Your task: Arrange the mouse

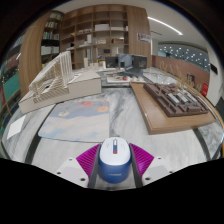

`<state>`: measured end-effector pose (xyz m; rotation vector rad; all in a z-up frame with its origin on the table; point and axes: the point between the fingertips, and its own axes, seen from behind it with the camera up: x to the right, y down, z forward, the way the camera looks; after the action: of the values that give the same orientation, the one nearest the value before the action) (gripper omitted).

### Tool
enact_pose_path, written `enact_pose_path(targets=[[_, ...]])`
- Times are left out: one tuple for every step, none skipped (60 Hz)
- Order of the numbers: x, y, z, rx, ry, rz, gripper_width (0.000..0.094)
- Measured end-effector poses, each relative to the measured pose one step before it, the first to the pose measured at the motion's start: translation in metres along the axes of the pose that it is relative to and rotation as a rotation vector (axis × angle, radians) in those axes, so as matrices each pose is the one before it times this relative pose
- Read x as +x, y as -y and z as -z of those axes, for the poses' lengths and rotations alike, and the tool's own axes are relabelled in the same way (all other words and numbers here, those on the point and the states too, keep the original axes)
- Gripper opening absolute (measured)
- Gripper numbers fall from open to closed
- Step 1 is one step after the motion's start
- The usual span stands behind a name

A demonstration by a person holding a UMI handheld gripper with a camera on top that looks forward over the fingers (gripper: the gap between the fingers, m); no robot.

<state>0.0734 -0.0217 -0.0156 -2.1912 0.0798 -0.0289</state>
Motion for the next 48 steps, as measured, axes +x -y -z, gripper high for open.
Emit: enact_pose_path(targets=[[0.00049,-0.00028,-0.0003,-0.00018,-0.0092,-0.0044,0.0522],[0.00057,0.00108,-0.00022,0.00494,-0.00945,-0.0021,0.0512],[0.00011,-0.00022,-0.00025,-0.00083,-0.00809,-0.0017,0.0497],[-0.00031,0.00009,0.00003,-0.00165,-0.00567,-0.0021,0.0473],[-0.0001,0.00063,-0.00063,-0.00237,-0.00428,-0.0048,0.045],[0.00042,-0.00032,0.00017,-0.00759,-0.00558,-0.0049,0.0444],[-0.00021,0.0003,0.00028,-0.00687,-0.00167,-0.0064,0.0424],[-0.00126,0.00032,0.00065,-0.00927,0.00193,-0.008,0.0417],[-0.0025,0.003,0.00113,-0.00006,0.0074,-0.0069,0.0401],[-0.00258,0.00628,0.0025,0.01138,0.00721,-0.0068,0.0398],[-0.00266,0.00924,0.00212,0.01992,0.00333,-0.0068,0.0397],[-0.00222,0.01119,0.00195,0.0258,-0.0006,-0.0045,0.039],[-0.00176,0.01219,0.00175,0.02666,-0.00511,-0.0025,0.0383],[-0.00296,0.0109,0.00081,0.02072,-0.00551,-0.0001,0.038],[-0.00406,0.01194,0.00065,0.02272,-0.00334,0.0021,0.0379],[-0.00545,0.01112,0.00008,0.01773,-0.00094,0.0023,0.0379],[-0.00642,0.01111,-0.00124,0.01798,0.00358,0.0036,0.0379],[-0.00823,0.0099,-0.00198,0.01357,0.00847,0.0047,0.0378],[-0.00954,0.00885,-0.00275,0.01146,0.01241,0.0076,0.0378],[-0.00989,0.00728,-0.0038,0.00677,0.01404,0.0068,0.0379],[-0.01033,0.00734,-0.00512,0.00581,0.015,0.0038,0.0378],[-0.0102,0.00434,-0.00607,-0.00199,0.01255,0.0048,0.0379],[-0.01044,0.00267,-0.00597,-0.00336,0.01429,0.0062,0.0378],[-0.01001,0.00117,-0.00528,-0.00476,0.01448,0.0054,0.0377],[-0.00951,0.00114,-0.00815,-0.00703,0.00995,0.0036,0.0376],[-0.00791,-0.00036,-0.00635,-0.00568,0.00883,0.0029,0.0375],[-0.00712,-0.00083,-0.00798,-0.00836,0.00554,0.0041,0.0375],[-0.00619,-0.00239,-0.00872,-0.01214,0.00441,0.0066,0.0375],[-0.00496,-0.00586,-0.00952,-0.01217,0.0035,0.0086,0.0375],[-0.00691,-0.00276,-0.00785,-0.01696,-0.00092,0.0087,0.0375],[-0.0037,-0.00425,-0.00792,-0.01457,-0.0003,0.0091,0.0375],[-0.00241,-0.00425,-0.00773,-0.0114,-0.0024,0.0069,0.0375],[-0.00162,-0.00398,-0.0069,-0.00998,-0.00567,0.0029,0.0375],[-0.00087,-0.0049,-0.00633,-0.01355,-0.00875,-0.0017,0.0374],[-0.00012,-0.00595,-0.00578,-0.01931,-0.00906,-0.0029,0.0373],[0.00242,-0.00711,-0.00584,-0.01933,-0.0033,-0.0016,0.0373],[-0.00117,-0.00624,-0.00441,-0.018,-0.00389,0.0014,0.0373],[-0.00129,-0.00459,-0.00442,-0.01331,0.00115,0.0016,0.0378],[-0.00064,-0.00362,-0.00403,-0.00904,0.00054,0.0014,0.038],[-0.00057,-0.00337,-0.0035,-0.00855,-0.00004,0.0011,0.039],[-0.00052,-0.00414,-0.00244,-0.01176,0.00203,0.0026,0.0468],[-0.00084,0.00279,-0.00152,0.02233,0.00499,0.0,0.043],[-0.00083,0.00401,-0.00129,0.00976,-0.00017,0.0041,0.0443],[0.00148,-0.00057,-0.00022,-0.01276,0.00413,0.004,0.048],[-0.00003,-0.00217,-0.00022,-0.01334,0.00185,0.0031,0.0494],[0.0,0.00046,-0.00005,-0.00359,0.00288,-0.0011,0.0508],[0.00068,-0.00058,0.00054,-0.01176,0.00176,-0.0025,0.0533],[0.00103,-0.00161,0.00153,-0.01481,-0.00168,-0.0059,0.0565]])
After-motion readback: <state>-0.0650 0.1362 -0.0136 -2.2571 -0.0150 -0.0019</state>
